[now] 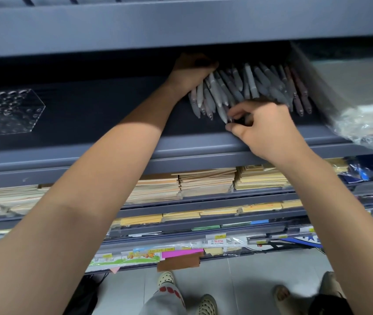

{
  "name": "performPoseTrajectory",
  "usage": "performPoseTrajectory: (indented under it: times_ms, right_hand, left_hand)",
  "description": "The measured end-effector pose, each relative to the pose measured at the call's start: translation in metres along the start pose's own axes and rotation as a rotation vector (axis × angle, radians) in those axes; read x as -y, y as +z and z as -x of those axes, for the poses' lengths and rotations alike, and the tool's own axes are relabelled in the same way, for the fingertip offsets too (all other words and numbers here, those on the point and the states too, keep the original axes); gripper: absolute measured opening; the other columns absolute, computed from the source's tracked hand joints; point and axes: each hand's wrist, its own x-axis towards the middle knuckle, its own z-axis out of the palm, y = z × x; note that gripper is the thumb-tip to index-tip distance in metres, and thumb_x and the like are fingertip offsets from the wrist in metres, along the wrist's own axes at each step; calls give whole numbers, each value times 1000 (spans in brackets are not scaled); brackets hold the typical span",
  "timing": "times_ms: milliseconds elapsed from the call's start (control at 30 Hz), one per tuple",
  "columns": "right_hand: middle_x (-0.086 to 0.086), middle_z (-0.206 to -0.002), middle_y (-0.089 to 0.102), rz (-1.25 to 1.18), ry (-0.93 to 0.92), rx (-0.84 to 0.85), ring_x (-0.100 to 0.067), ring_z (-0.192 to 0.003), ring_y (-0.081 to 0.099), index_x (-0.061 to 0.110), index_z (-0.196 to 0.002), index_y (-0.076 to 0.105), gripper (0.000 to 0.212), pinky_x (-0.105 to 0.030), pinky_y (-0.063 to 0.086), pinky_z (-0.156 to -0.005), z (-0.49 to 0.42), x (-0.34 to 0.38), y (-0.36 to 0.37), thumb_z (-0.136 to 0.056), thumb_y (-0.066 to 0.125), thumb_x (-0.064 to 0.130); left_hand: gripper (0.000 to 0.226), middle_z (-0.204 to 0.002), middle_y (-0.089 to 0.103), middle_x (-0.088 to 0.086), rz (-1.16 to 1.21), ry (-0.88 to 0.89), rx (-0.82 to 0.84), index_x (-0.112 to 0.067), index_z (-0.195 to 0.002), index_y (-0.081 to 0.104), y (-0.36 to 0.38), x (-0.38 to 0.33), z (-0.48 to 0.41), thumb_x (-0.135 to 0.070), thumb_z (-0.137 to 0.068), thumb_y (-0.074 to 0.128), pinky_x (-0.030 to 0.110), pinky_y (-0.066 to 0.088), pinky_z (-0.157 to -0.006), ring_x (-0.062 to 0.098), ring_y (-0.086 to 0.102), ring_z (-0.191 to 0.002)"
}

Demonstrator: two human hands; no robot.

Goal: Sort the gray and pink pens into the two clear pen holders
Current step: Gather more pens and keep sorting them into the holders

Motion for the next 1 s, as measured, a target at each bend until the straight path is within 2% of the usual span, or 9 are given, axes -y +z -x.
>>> performPoseTrajectory:
  times_ms: [67, 233, 400, 533, 600, 700, 800, 933, 1000]
  right_hand:
    - [8, -95, 68, -14, -9, 6, -8, -88, 58, 24, -105, 70, 19, -14, 39, -79, -2, -3, 0, -86, 72, 27]
    - [5, -97, 73, 86, -91, -113, -19, -93, 65, 23, -101, 71, 16, -34, 52, -82, -6, -2, 9, -88, 69, 32]
    - [6, -95, 72, 179, -61, -242, -22, -91, 65, 25, -99, 69, 13, -30, 49, -71, -9, -1, 20, -91, 61, 32]
    - [8, -95, 73, 86, -103, -215, -18, -91, 67, 24, -101, 71, 15, -33, 54, -78, -3, -1, 16, -88, 66, 30]
    - [6, -96, 74, 63, -115, -193, -20, -93, 67, 22, -102, 71, 16, -37, 55, -81, -2, -2, 14, -88, 67, 26]
    - [1, -93, 73, 108, -112, -239, -25, -88, 67, 19, -99, 71, 12, -37, 54, -74, -4, -2, 17, -89, 66, 24]
    - [1, -91, 72, 157, -108, -265, -25, -85, 66, 19, -97, 70, 12, -33, 51, -69, -4, -1, 21, -90, 64, 26]
    - [-1, -86, 70, 24, -96, -359, -24, -75, 64, 18, -93, 71, 16, -31, 49, -68, 0, -2, 12, -90, 62, 31]
    - [-6, -83, 69, 55, -22, -507, -30, -72, 62, 19, -90, 71, 20, -29, 40, -63, 0, -6, 5, -90, 57, 34]
  left_hand:
    - [23, -94, 69, -2, -19, -3, 13, -14, -108, 73, -1, -2, 1, -31, -94, 66, 11, 41, -55, 4, 61, -76]
    - [25, -101, 72, 1, -59, -4, 55, -16, -110, 72, -1, -8, 6, -34, -96, 62, 10, 42, -51, 5, 63, -76]
    - [23, -109, 73, 4, -40, 4, 83, -18, -111, 71, -3, -11, 11, -32, -95, 63, 28, 56, -74, 19, 71, -93]
    - [27, -113, 71, 2, -31, -5, 72, -18, -117, 70, -5, -12, 13, -32, -94, 64, 17, 53, -64, 12, 68, -92]
    - [30, -115, 71, 1, -54, -5, 104, -19, -120, 69, -6, -13, 14, -33, -95, 64, 18, 53, -61, 13, 69, -92]
    - [28, -110, 71, 4, -49, -13, 120, -17, -117, 70, -5, -16, 18, -33, -94, 65, 24, 52, -45, 12, 69, -73]
    - [26, -108, 71, 5, -66, -26, 100, -18, -112, 69, -6, -16, 17, -35, -93, 66, 32, 56, -58, 19, 70, -81]
    - [27, -116, 70, 3, -63, -28, 61, -20, -113, 69, -6, -18, 18, -39, -94, 65, 14, 51, -69, 11, 66, -88]
    - [38, -127, 67, 5, -165, -29, 14, -17, -121, 68, -10, -22, 16, -44, -97, 59, 21, 48, -93, 17, 63, -112]
